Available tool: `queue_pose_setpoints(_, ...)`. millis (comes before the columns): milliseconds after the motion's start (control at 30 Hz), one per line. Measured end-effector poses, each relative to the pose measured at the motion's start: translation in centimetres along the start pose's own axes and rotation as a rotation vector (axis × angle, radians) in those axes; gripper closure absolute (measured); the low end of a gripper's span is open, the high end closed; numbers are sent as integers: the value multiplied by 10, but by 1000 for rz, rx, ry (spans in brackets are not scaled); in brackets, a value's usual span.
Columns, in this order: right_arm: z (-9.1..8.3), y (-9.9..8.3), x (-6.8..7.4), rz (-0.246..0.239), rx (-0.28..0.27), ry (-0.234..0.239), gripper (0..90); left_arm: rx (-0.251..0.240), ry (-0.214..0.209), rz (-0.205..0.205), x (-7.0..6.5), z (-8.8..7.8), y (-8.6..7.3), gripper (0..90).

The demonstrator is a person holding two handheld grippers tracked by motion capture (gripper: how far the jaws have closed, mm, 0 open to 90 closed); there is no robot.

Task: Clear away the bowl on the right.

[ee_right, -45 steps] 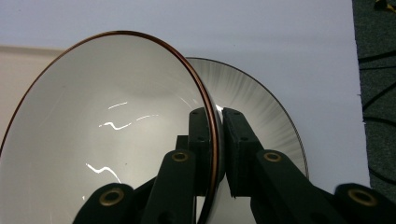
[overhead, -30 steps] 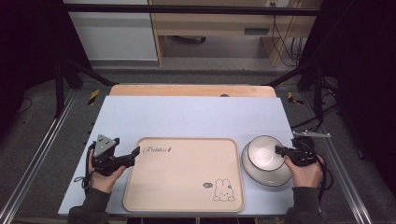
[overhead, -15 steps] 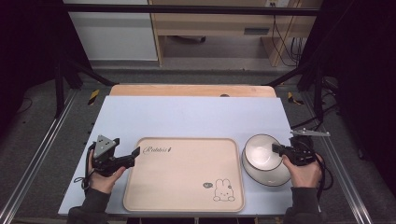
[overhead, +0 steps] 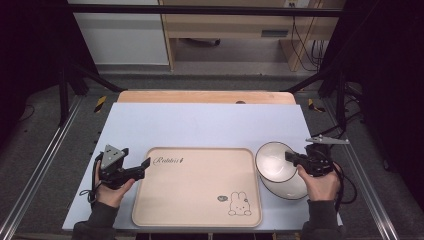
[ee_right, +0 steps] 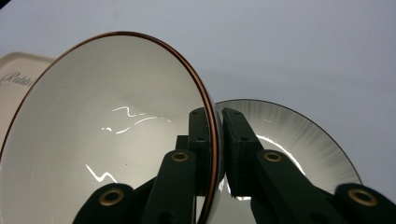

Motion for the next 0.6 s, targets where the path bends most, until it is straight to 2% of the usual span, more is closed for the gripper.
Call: queue_pose_setpoints(600,5,14,30,-65,-7,42,825,3,-1,6,-2,1,0,151)
Point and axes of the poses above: each handheld gripper's, and its own axes: z roughly forward along the jaws, y roughly out of its top, x roughly to its left, the point moved 9 cm from there along z, roughly forward along the jaws, and after that the axes turned 14 degrees about x, right-handed, at the moved point
